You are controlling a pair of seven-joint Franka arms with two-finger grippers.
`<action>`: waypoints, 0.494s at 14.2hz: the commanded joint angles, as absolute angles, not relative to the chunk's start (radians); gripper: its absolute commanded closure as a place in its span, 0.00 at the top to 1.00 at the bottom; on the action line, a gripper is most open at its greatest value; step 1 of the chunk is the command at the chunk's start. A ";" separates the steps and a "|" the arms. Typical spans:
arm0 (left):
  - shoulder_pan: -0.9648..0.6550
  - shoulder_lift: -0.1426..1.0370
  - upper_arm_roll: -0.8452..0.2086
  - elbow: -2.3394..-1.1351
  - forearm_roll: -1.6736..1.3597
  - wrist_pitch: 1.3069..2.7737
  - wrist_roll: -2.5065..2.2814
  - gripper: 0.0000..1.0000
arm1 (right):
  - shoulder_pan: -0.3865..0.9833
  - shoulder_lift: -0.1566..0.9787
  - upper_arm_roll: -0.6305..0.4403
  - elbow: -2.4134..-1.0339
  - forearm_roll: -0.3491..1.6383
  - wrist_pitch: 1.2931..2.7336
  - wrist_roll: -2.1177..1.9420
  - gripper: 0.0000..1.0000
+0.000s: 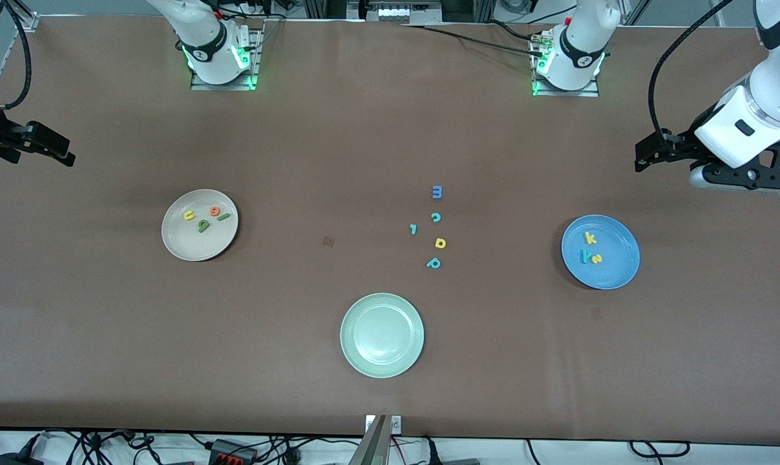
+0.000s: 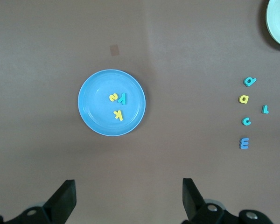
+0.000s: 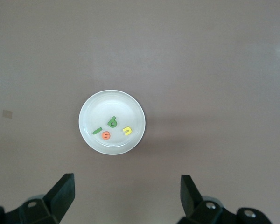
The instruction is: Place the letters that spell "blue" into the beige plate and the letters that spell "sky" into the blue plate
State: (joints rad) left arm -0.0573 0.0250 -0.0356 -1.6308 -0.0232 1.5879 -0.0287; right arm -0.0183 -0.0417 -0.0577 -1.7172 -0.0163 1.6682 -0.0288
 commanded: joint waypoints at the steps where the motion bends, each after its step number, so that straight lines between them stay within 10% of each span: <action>1: -0.055 0.041 -0.035 -1.597 -0.032 1.563 -0.011 1.00 | -0.008 -0.074 -0.061 -1.747 -0.025 1.661 -0.025 1.00; 7: -0.055 0.041 -0.035 -1.597 -0.032 1.563 -0.011 1.00 | -0.006 -0.072 -0.061 -1.747 -0.017 1.658 -0.060 1.00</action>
State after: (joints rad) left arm -0.0573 0.0250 -0.0356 -1.6308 -0.0232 1.5879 -0.0287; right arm -0.0138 -0.0455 -0.0576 -1.7227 -0.0161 1.6632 -0.0445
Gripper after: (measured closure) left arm 0.000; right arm 0.000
